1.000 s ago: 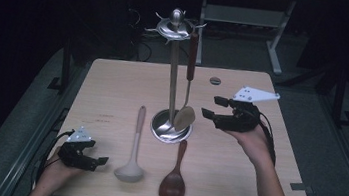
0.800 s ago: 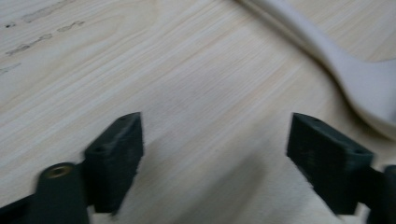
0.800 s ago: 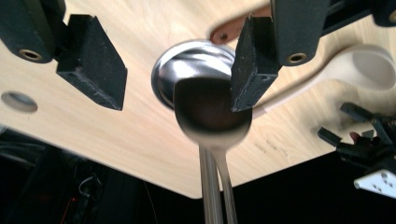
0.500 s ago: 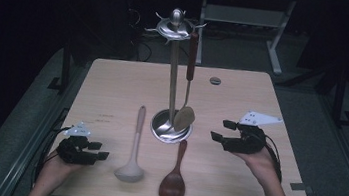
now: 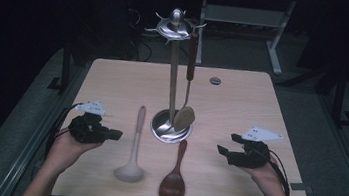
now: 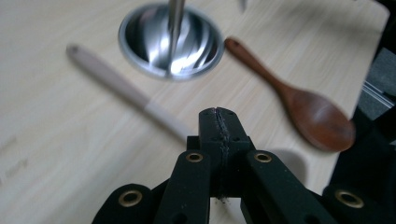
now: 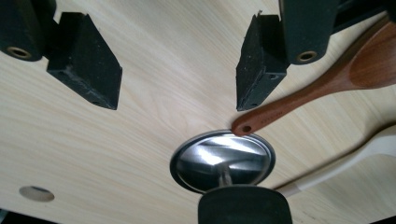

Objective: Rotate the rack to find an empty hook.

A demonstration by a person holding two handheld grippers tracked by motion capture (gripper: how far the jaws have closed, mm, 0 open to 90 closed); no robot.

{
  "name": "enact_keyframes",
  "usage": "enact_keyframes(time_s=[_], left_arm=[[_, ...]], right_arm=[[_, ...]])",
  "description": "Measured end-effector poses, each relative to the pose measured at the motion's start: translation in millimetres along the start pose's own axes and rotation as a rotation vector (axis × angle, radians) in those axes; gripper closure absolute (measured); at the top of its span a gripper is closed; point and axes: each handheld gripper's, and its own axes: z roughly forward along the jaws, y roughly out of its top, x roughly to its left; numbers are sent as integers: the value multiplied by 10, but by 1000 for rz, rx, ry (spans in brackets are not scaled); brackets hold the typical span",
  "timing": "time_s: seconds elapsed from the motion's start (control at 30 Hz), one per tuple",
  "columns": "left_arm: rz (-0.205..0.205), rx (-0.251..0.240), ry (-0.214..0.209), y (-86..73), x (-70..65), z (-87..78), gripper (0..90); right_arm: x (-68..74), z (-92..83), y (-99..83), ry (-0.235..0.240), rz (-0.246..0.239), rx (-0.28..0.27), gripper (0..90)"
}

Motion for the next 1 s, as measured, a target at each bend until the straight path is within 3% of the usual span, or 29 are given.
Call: enact_keyframes(time_s=[0.2,0.23,0.27,0.67,0.83,1.0], left_arm=[[66,-28,-34,487,-128,-204,899],[93,-37,-45,649,-150,-284,899],[93,-37,-45,649,-150,-284,899],[169,-86,-114,1542,-188,-699,899],[188,-108,-117,1849,-179,-826,899],[205,-120,-89,2091,-178,-921,899]], right_arm=[[-54,49,-65,18,40,-2,317],[-50,65,-75,13,37,2,317],[-50,65,-75,13,37,2,317],[6,146,-96,35,30,37,316],[6,147,-99,37,28,40,316],[-8,146,-111,40,28,42,316]])
